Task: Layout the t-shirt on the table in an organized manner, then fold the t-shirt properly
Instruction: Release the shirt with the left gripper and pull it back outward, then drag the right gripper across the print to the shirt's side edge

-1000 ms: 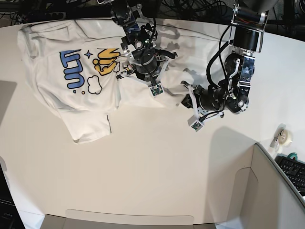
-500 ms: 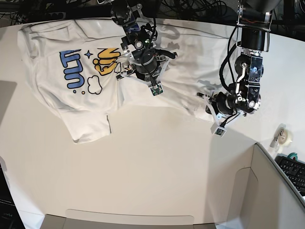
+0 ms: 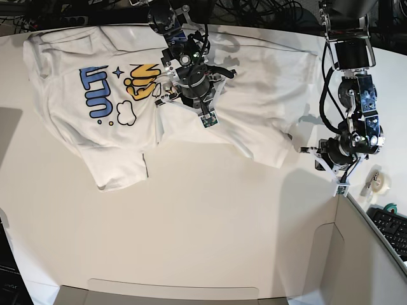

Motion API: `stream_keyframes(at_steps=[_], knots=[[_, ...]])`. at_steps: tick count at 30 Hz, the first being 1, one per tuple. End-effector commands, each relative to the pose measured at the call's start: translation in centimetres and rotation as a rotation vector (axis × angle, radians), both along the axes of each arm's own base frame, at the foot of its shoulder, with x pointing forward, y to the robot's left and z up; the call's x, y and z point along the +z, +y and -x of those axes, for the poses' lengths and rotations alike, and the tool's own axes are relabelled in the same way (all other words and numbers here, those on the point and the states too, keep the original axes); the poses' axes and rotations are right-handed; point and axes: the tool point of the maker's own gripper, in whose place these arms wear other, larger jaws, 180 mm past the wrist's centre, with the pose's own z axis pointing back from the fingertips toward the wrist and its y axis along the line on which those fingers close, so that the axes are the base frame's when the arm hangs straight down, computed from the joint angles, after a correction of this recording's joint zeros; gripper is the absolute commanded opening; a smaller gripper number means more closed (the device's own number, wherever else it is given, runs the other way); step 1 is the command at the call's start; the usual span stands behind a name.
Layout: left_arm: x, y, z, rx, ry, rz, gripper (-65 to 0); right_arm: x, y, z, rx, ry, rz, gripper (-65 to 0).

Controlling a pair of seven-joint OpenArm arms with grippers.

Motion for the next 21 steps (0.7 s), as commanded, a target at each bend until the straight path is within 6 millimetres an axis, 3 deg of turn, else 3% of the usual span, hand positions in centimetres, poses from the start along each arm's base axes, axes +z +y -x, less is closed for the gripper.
stream_keyframes(at_steps=[1, 4, 7, 16, 21], knots=[[1.5, 0.8, -0.6, -0.001, -0.042, -0.016, -63.3, -1.4, -0.2, 1.8, 0.006, 0.103, 0.018, -65.0], [1.3, 0.7, 0.4, -0.012, -0.045, -0.031, -63.3, -0.7, -0.2, 0.8, 0.004, 0.074, 0.016, -65.0], [3.2, 0.0, 0.3, -0.036, -0.1, -0.052, -63.2, 0.2, -0.2, -0.6, 0.004, 0.041, 0.015, -65.0], [4.3, -0.8, 1.3, -0.068, -0.133, -0.08, -63.1, 4.5, -0.3, -5.8, -0.005, -0.107, 0.003, -65.0], [5.0, -1.3, 1.9, -0.083, -0.154, -0.091, -63.1, 8.1, 0.1, -9.0, 0.001, -0.246, -0.027, -65.0]])
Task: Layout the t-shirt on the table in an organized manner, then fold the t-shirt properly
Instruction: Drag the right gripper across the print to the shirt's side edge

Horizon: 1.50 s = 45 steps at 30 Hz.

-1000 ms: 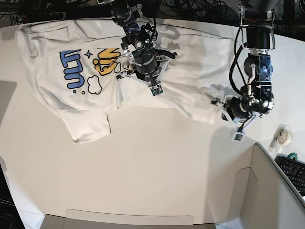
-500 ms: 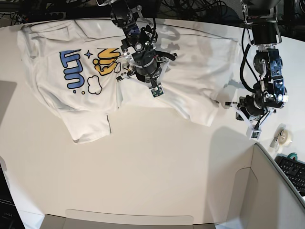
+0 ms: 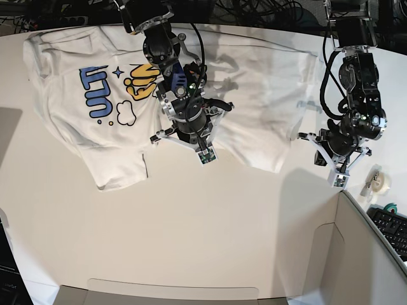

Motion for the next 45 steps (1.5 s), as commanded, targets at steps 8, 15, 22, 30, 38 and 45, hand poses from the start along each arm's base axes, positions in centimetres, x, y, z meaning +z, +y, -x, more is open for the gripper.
stream_keyframes(at_steps=[8, 15, 22, 30, 38, 45], knots=[[1.2, -0.6, -0.2, -0.035, -0.047, -0.008, -62.9, 9.7, -4.7, -3.0, -0.162, -0.308, -0.132, -65.0], [1.2, -4.2, -0.8, -0.142, -0.067, 0.035, -62.9, 7.4, -14.8, -1.3, -0.45, -0.259, -0.095, -65.0], [-2.9, -4.5, -2.2, -0.154, 0.08, 0.102, -62.9, 4.3, -19.5, 0.2, -0.512, -0.186, 0.009, -65.0], [-4.4, -6.3, -2.7, -0.152, 0.106, 0.172, -62.9, 1.0, -22.6, 1.3, -0.583, -0.092, 0.053, -65.0], [-4.9, -9.2, -2.4, -0.24, 0.125, 0.157, -62.9, 1.7, -26.2, 1.8, -0.661, -0.112, 0.087, -65.0], [-6.3, -10.2, -2.3, -0.26, 0.152, 0.17, -62.9, 1.6, -27.9, 1.9, -0.656, -0.11, 0.143, -65.0]])
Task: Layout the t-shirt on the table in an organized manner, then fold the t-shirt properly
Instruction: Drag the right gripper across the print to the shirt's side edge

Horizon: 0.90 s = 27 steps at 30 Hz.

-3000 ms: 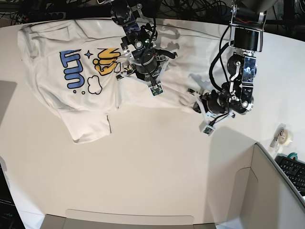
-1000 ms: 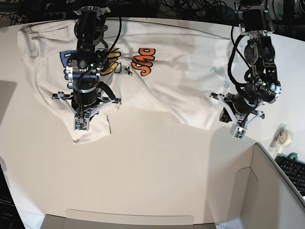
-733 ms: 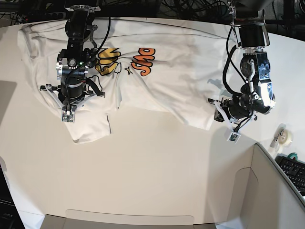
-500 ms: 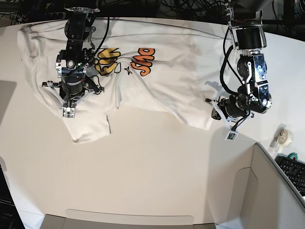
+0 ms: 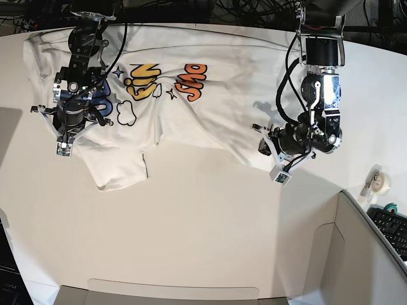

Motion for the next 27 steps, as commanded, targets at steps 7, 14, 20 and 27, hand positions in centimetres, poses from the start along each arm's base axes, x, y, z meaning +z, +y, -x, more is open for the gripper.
stream_keyframes(at_steps=[7, 14, 20, 27], knots=[[-0.9, 1.0, -2.1, 0.049, -0.005, 0.044, -63.1, -2.0, -1.7, -1.4, 0.011, 0.034, 0.03, -65.0], [-1.2, 3.3, -2.0, 0.076, -0.004, 0.014, -63.2, -4.0, -2.2, -1.6, 0.027, 0.057, 0.037, -65.0], [-1.0, 6.0, -2.0, 0.096, -0.007, -0.036, -63.2, -4.0, -2.7, -2.1, 0.028, 0.053, 0.047, -65.0], [-1.0, 8.4, -1.5, 0.11, 0.0, -0.084, -63.3, -3.8, -3.5, -2.1, -0.003, 0.044, 0.043, -65.0]])
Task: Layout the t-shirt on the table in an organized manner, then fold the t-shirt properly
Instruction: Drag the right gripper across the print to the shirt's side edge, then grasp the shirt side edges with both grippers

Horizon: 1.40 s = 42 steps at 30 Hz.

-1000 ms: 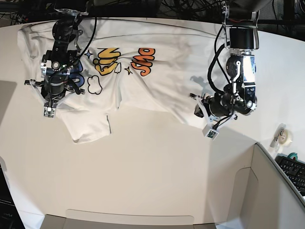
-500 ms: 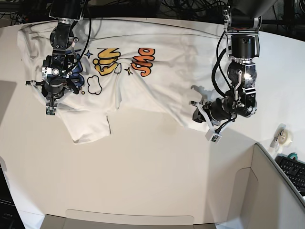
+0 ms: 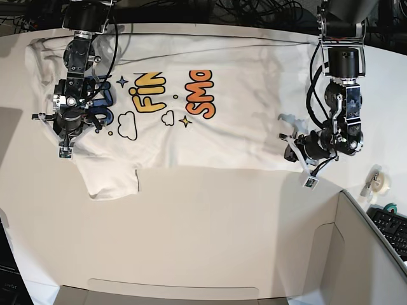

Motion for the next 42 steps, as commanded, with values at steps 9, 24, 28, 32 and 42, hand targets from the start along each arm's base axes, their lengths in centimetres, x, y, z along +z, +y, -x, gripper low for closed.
stream_keyframes(at_steps=[9, 24, 28, 32, 42], knots=[[-0.2, 2.4, 0.5, 0.023, -0.001, -0.055, -63.3, 0.8, -1.1, -0.1, -0.025, -0.015, 0.013, -65.0], [1.4, 1.8, 0.0, 0.003, -0.054, -0.062, -55.0, 4.1, -0.6, -2.3, -0.018, -0.106, 0.019, -65.0], [1.7, 1.6, -0.2, 0.0, -0.063, -0.062, -48.2, 7.1, -0.6, -3.2, -0.031, -0.155, 0.02, -57.3], [1.7, 1.6, -0.2, -0.001, -0.063, -0.06, -47.5, 9.3, -0.9, -3.9, -0.046, -0.185, 0.021, -46.2], [1.7, 1.6, -0.2, -0.001, -0.063, -0.06, -47.5, 8.5, -1.9, -6.7, 0.029, -0.174, -0.144, -39.7]])
